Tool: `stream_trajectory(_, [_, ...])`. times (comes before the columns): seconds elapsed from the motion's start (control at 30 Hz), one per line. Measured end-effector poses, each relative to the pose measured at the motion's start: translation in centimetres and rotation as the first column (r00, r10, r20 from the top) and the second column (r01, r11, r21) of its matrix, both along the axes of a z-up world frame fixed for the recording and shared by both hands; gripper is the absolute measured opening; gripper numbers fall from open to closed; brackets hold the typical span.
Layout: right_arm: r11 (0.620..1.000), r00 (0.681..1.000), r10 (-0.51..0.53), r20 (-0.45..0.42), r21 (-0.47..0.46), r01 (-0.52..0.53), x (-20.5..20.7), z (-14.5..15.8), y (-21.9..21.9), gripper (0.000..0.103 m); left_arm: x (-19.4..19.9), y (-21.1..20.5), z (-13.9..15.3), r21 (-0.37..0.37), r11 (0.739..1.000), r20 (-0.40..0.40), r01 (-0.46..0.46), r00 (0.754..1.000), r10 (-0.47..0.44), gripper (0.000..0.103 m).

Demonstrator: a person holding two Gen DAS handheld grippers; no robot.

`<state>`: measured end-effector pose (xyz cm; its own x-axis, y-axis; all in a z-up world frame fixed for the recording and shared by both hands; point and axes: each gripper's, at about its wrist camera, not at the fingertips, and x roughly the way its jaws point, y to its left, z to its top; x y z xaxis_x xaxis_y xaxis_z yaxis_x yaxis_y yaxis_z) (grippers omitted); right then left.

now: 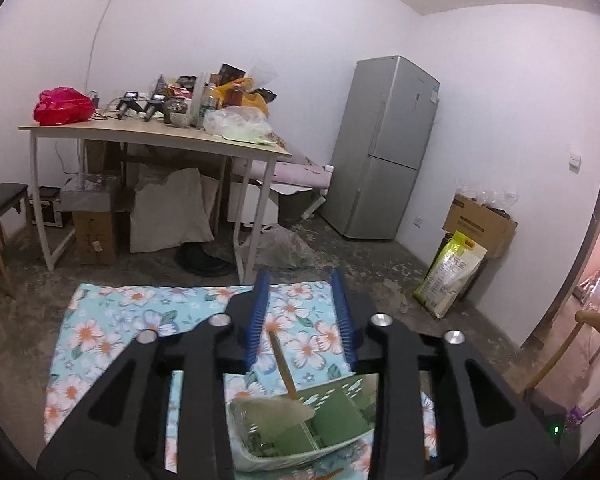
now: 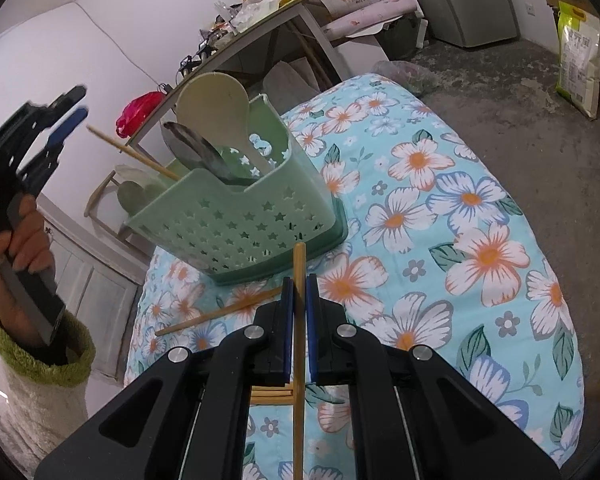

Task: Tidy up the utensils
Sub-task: 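Drop the chopstick into the caddy with the left gripper while the right gripper lifts its chopstick, then lower the chopstick into the caddy and open the right gripper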

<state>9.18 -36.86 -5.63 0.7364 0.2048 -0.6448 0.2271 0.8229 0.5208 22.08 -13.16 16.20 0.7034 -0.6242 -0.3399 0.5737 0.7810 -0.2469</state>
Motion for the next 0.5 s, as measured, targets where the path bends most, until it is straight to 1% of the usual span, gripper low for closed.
stream_trajectory(0.07, [1.000,1.000,0.002,0.011,-0.006,-0.002,-0.1,0.4,0.0,0.006,-0.8,1.4,0.2,-0.006,1.000,0.003,-0.012,1.000,0.012,0.040])
stream_trajectory(0.2, [1.000,0.999,0.013,0.042,-0.022,-0.012,-0.2,1.5,0.2,0.006,-2.7,4.2,0.3,-0.009,0.999,0.022,-0.051,0.998,0.052,0.052])
stream_trajectory(0.3, [0.999,0.996,0.032,0.082,-0.038,-0.029,-0.3,3.0,0.5,0.006,-4.1,6.3,-0.3,0.003,0.997,0.021,-0.083,0.996,0.083,0.060])
stream_trajectory(0.4, [0.997,0.989,0.062,0.131,-0.053,-0.055,-0.1,4.9,0.9,0.006,-5.7,8.4,-1.9,0.024,0.993,-0.008,-0.115,0.993,0.115,0.067])
stream_trajectory(0.43, [0.996,0.986,0.071,0.149,-0.060,-0.063,0.1,5.7,1.1,0.006,-6.2,8.9,-2.4,0.033,0.992,-0.015,-0.124,0.992,0.124,0.068])
stream_trajectory(0.5, [0.993,0.976,0.098,0.195,-0.086,-0.082,0.8,7.6,1.6,0.006,-6.9,10.2,-3.8,0.054,0.986,-0.030,-0.155,0.987,0.157,0.072])
